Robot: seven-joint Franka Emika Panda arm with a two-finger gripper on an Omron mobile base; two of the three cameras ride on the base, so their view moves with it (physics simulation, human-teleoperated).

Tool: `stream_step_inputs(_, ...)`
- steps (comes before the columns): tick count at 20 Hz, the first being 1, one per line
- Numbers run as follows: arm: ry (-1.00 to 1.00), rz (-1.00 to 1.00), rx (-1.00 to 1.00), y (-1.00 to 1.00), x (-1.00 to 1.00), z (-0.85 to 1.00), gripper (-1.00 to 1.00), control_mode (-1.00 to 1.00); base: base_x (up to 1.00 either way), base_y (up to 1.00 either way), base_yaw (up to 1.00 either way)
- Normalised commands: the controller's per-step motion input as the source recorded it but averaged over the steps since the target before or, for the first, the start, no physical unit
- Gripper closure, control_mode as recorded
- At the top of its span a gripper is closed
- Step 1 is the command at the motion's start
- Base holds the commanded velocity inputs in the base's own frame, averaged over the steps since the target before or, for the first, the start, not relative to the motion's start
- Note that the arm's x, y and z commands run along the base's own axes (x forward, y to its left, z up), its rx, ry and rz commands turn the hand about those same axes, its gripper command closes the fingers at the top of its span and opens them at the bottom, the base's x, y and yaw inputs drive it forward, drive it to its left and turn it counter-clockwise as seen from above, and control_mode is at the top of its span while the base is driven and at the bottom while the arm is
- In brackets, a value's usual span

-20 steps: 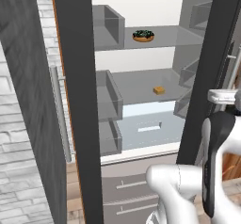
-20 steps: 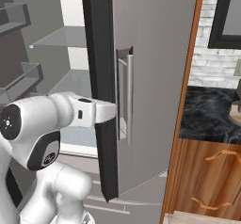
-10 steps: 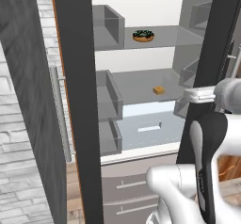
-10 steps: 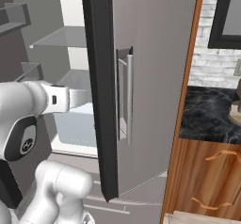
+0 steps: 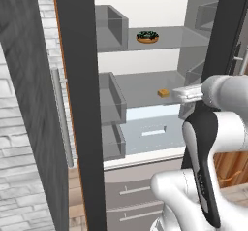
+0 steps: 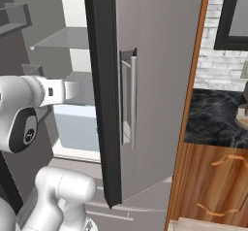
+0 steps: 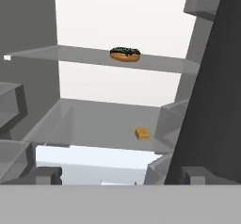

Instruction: Take the donut and cake from the fridge and place them on the empty tray on the dining counter.

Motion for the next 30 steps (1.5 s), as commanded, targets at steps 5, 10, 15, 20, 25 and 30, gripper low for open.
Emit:
stream_step_inputs(5, 0.00, 0.00, -0.06, 0.12, 0.52, 0.00, -1.00, -1.00, 0.00, 0.00, 0.00)
stream_step_inputs(10, 0.00, 0.00, -0.05, 0.16, 0.47, 0.00, -1.00, -1.00, 0.00, 0.00, 0.00)
stream_step_inputs(15, 0.00, 0.00, -0.05, 0.12, 0.45, 0.00, -1.00, -1.00, 0.00, 0.00, 0.00)
stream_step_inputs(20, 0.02, 0.00, -0.06, 0.00, 0.48, 0.00, -1.00, -1.00, 0.00, 0.00, 0.00)
stream_step_inputs(25, 0.01, -0.01, -0.08, 0.00, 0.39, 0.00, -1.00, -1.00, 0.00, 0.00, 0.00)
stream_step_inputs(30, 0.00, -0.12, -0.15, -0.06, 0.19, 0.00, -1.00, -1.00, 0.00, 0.00, 0.00)
